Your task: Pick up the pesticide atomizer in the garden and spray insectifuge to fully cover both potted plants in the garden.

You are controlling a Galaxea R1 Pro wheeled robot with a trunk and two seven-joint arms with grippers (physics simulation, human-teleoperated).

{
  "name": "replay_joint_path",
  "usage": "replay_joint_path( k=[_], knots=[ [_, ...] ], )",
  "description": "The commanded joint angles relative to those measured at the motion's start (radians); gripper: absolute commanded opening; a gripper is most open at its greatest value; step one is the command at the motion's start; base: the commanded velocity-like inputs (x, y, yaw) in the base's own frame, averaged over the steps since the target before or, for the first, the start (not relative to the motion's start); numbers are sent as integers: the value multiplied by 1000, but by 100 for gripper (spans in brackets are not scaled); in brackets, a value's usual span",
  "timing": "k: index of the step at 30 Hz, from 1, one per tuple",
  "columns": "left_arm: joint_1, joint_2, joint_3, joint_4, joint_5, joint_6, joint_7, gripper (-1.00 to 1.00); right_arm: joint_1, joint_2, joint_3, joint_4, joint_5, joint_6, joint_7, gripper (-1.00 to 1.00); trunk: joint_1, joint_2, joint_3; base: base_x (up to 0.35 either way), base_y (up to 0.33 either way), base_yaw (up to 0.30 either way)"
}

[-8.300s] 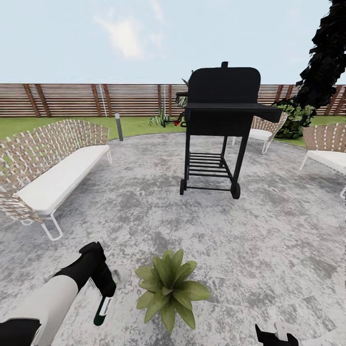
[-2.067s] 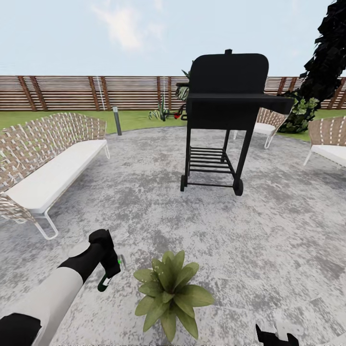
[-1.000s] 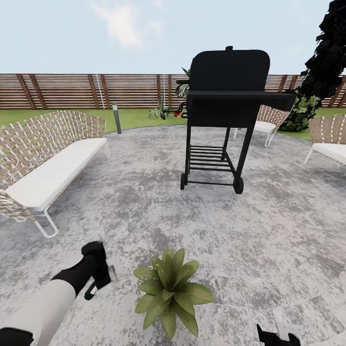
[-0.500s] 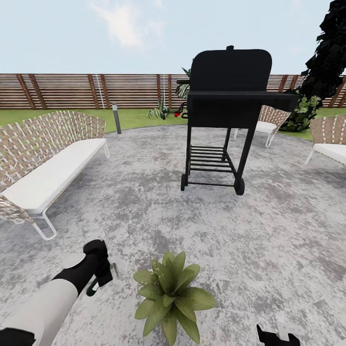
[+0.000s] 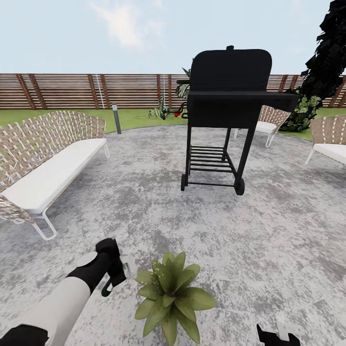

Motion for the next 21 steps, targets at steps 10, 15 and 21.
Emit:
replay_joint_path(
  k=[10, 15, 21],
  knots=[
    [10, 76, 3, 2, 5, -53, -171, -100, -1, 0, -7, 0, 3, -4, 8, 100, 0, 0, -1, 0, 0, 0],
    [10, 67, -1, -6, -6, -48, -177, -100, -1, 0, -8, 0, 3, -5, 8, 100, 0, 0, -1, -6, -6, 0],
    [10, 63, -4, -13, -14, -45, -170, -100, -1, 0, -9, 0, 2, -5, 8, 100, 0, 0, -1, -113, -112, 0]
  ],
)
